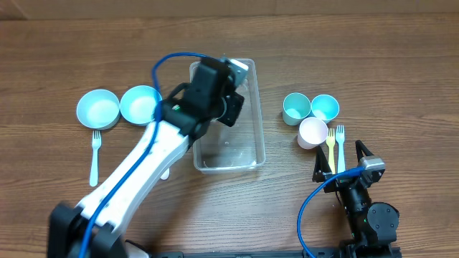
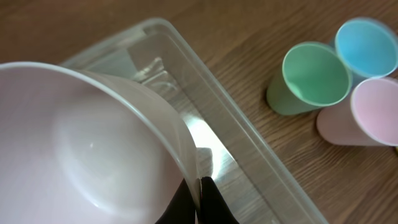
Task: Pack container
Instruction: 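Carry the pink bowl with the left gripper into the clear container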
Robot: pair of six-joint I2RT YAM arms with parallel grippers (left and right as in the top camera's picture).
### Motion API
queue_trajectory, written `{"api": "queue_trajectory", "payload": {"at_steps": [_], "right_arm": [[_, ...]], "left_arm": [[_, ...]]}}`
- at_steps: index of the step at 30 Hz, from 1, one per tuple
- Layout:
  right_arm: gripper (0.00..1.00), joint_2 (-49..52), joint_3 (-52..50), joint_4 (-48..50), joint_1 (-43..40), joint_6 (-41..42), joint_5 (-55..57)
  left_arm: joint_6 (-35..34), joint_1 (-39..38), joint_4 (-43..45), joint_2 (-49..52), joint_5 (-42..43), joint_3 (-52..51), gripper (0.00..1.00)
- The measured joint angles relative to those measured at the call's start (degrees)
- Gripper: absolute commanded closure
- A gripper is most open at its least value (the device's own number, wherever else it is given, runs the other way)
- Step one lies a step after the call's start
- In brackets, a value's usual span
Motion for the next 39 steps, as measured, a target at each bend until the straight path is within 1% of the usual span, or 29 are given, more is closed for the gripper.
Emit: {"api": "queue_trajectory", "payload": {"at_steps": [2,5,8,11,23,26,33,35,37,38,39], "right_arm": [[0.00,0.00,0.00,0.00,0.00,0.00,-0.02],[0.00,0.00,0.00,0.04,-0.02,0.02,-0.02],[0.00,0.00,0.00,0.00,0.00,0.02,0.00],[0.00,0.00,0.00,-0.02,0.00,0.02,0.00],[0.00,0.00,0.00,0.00,0.00,0.00,-0.02],[0.00,0.00,0.00,0.00,0.00,0.02,0.00],[0.00,0.00,0.00,0.02,0.00,0.00,0.00],[0.00,0.00,0.00,0.04,-0.02,0.00,0.02],[0.00,0.00,0.00,0.02,0.00,0.00,0.00],[0.00,0.00,0.00,0.02,0.00,0.00,0.00],[0.00,0.00,0.00,-0.02,0.00,0.02,0.02]], "left_arm": [[1.38,-0.20,-0.31,3.43,-0.22,1.42,0.96],[3.06,-0.55,-1.27,7.82,-2.67,4.72,0.96],[3.91,-0.83,-1.90,9.35,-5.79,6.10,0.96],[4.35,-0.94,-3.74,9.60,-7.19,6.40,0.96],[6.73,-2.03,-3.69,14.34,-7.50,6.49,0.96],[7.39,-2.03,-2.89,15.26,-7.50,6.49,0.94],[8.48,-2.03,-1.18,18.16,-7.80,6.51,0.93],[8.66,-2.03,-1.16,18.62,-8.07,6.49,0.89],[8.81,-2.03,-1.18,18.80,-8.46,6.51,0.81],[9.03,-2.03,-1.18,18.80,-8.74,6.51,0.79],[9.03,-2.03,-1.18,18.80,-8.83,6.56,0.73]]}}
